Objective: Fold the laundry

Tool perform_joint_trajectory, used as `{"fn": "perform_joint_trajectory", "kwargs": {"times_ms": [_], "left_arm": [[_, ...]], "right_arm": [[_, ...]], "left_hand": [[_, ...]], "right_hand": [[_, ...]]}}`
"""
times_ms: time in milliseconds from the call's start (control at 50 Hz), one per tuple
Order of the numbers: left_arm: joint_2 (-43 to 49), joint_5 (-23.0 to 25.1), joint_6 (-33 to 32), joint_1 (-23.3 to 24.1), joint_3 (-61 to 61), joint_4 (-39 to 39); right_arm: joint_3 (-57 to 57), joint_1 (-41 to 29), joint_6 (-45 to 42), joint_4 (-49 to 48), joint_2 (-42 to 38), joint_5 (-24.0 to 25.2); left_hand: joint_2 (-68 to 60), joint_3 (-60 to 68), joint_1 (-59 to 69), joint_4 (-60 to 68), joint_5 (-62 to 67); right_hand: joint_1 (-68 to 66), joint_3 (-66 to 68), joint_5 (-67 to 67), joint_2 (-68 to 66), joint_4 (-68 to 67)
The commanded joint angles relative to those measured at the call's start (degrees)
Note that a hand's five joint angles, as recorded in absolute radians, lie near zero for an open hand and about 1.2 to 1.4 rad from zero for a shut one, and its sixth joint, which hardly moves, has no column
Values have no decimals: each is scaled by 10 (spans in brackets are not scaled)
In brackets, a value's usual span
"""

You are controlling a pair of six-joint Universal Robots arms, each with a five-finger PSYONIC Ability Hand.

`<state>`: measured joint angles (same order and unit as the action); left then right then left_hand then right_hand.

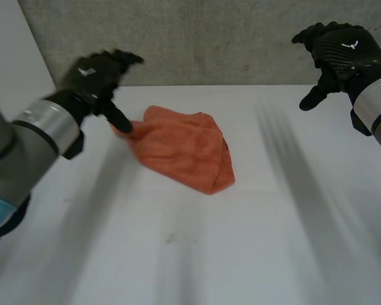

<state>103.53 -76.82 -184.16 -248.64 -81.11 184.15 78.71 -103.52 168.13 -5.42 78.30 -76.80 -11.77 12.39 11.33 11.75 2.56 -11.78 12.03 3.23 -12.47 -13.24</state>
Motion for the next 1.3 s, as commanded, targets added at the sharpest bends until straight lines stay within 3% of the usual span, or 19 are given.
{"fn": "perform_joint_trajectory", "kwargs": {"times_ms": [20,140,280,600,740,800,840,860,1020,1120,1300], "left_arm": [[142,26,-74,33,65,43],[270,31,-181,38,146,66],[374,34,-262,39,234,89],[475,48,-274,38,363,87],[499,50,-275,38,385,87],[510,56,-275,38,393,87],[512,56,-275,38,391,87],[507,52,-276,38,385,88],[417,32,-325,39,292,144],[239,-5,-366,47,116,211],[33,-42,-365,53,-141,142]], "right_arm": [[0,-2,-14,0,-15,0],[-1,-2,-14,-1,-23,1],[-6,-2,-16,-1,-45,1],[-10,-2,-28,0,-68,1],[-8,-1,-44,0,-68,0],[-8,-1,-44,0,-67,0],[-8,-1,-44,0,-68,0],[-7,-1,-44,0,-67,0],[-9,0,-42,-1,-66,-1],[-13,2,-36,-1,-66,-3],[-18,0,-37,1,-66,-5]], "left_hand": [[-5,-2,9,5,-3],[-15,8,19,15,7],[-99,93,103,99,91],[-336,330,340,336,328],[-375,369,379,375,367],[-448,442,453,449,441],[-621,615,625,621,613],[-682,676,686,682,674],[-682,676,687,682,674],[-682,676,687,682,674],[-682,676,687,682,674]], "right_hand": [[18,-20,-32,25,32],[18,-20,-32,25,32],[18,-20,-32,25,32],[18,-20,-32,25,32],[18,-20,-32,25,32],[18,-20,-32,25,32],[18,-20,-32,25,32],[18,-20,-32,25,32],[18,-20,-32,25,32],[18,-20,-32,25,32],[18,-20,-32,25,32]]}}
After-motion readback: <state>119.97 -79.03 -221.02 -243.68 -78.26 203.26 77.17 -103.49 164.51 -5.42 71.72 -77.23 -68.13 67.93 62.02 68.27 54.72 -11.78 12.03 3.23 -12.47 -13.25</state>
